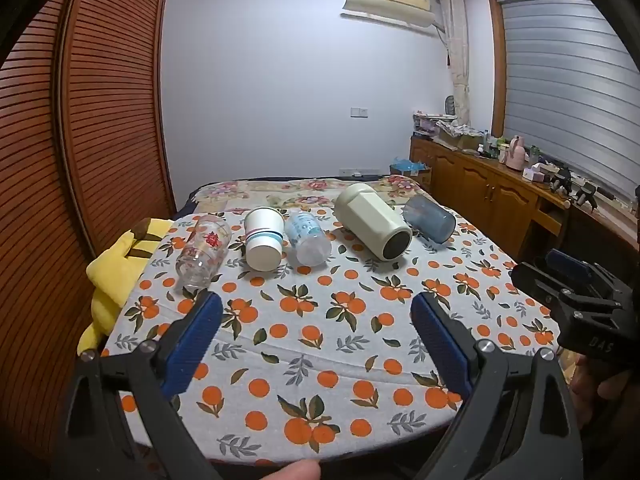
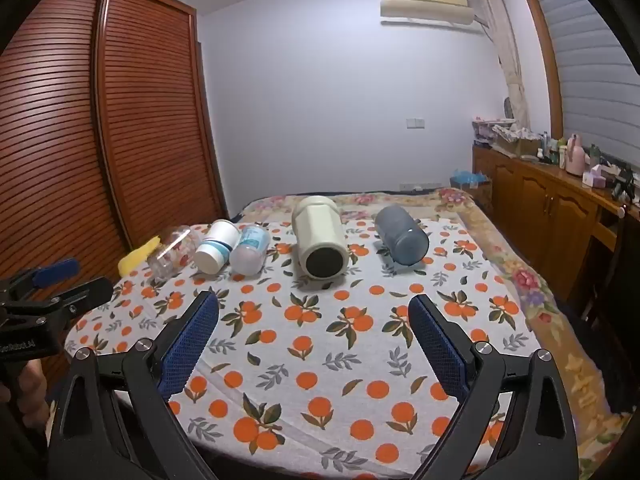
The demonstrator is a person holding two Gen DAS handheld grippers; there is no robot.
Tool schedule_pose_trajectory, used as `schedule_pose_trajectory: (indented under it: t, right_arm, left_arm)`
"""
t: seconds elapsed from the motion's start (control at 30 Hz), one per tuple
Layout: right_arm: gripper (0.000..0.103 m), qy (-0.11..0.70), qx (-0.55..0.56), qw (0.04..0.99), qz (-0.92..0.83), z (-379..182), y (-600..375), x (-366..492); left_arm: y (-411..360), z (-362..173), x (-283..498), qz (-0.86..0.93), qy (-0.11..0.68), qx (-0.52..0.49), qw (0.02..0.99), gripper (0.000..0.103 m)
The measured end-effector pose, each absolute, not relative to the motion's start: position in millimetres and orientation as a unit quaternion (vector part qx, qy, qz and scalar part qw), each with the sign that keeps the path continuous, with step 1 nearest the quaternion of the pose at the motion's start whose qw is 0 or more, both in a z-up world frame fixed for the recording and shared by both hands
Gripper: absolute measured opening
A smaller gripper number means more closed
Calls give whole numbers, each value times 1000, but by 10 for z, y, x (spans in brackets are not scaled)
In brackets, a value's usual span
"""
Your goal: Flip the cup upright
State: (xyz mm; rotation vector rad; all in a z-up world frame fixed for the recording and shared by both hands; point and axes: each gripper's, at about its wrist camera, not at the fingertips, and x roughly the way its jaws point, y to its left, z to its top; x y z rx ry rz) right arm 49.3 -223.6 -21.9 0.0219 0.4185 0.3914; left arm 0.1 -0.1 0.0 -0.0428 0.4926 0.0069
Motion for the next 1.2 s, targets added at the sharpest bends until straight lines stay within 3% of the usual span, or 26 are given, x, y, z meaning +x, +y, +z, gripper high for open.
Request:
schedule_pose_trajectory:
  t: [1.2]
  right_arm:
    - [97,205,12,959,193,-213,-2237,478]
  left_arm:
    - [-7,30,13,3,239,-18,971,96]
